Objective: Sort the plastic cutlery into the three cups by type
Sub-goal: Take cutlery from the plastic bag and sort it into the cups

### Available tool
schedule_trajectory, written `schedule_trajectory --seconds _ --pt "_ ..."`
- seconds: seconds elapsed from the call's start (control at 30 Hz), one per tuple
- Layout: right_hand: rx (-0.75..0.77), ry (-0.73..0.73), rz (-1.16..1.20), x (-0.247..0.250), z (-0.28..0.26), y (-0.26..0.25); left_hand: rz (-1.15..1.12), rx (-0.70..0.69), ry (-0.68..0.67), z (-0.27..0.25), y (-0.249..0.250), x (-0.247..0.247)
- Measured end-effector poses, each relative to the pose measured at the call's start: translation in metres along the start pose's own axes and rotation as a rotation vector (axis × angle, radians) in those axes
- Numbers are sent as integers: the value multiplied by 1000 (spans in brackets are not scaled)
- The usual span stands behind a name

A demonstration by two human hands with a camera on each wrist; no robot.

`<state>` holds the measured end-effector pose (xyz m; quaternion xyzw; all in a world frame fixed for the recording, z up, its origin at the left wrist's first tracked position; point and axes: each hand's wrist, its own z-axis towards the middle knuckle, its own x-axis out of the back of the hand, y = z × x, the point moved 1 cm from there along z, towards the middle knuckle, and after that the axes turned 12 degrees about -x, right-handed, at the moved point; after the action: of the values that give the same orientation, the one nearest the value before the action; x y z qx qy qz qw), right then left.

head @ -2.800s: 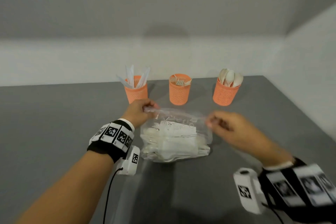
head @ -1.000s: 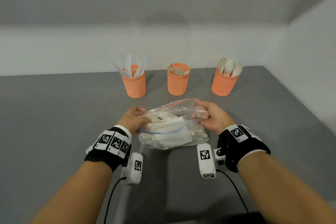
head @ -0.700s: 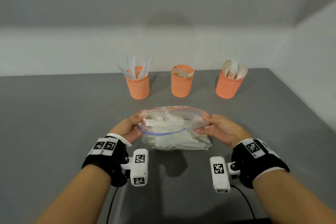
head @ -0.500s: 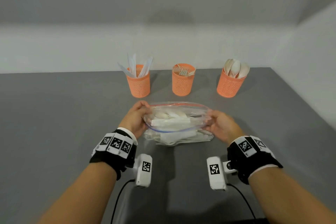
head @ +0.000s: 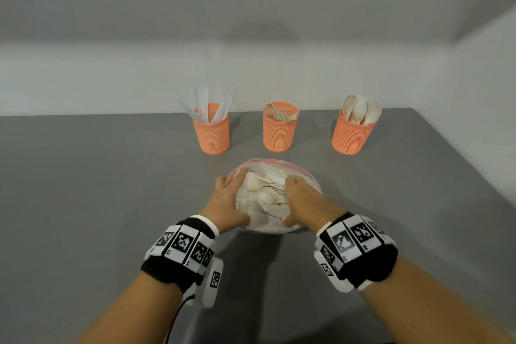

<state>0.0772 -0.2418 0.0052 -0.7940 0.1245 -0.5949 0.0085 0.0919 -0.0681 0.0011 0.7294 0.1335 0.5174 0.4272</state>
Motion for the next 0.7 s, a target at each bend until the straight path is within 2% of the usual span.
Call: schedule_trajectory --seconds 0.13,0.3,0.47,0.53,0.63,0.7 --pt "11 -5 -26 -2 4 2 -87 -21 77 -2 -2 -2" --pt "136 -9 -13 2 9 2 -96 -57 13 -4 -6 2" --pt "159 -36 62 -3 6 -2 203 -31 -135 -8 -3 -5" --pt "172 -49 25 -3 5 -3 214 -29 -145 -10 -5 -3" --pt "206 -59 -29 -3 5 -5 82 -42 -45 -11 -10 5" --pt "202 -80 23 -3 5 -6 32 -64 45 -10 -10 7"
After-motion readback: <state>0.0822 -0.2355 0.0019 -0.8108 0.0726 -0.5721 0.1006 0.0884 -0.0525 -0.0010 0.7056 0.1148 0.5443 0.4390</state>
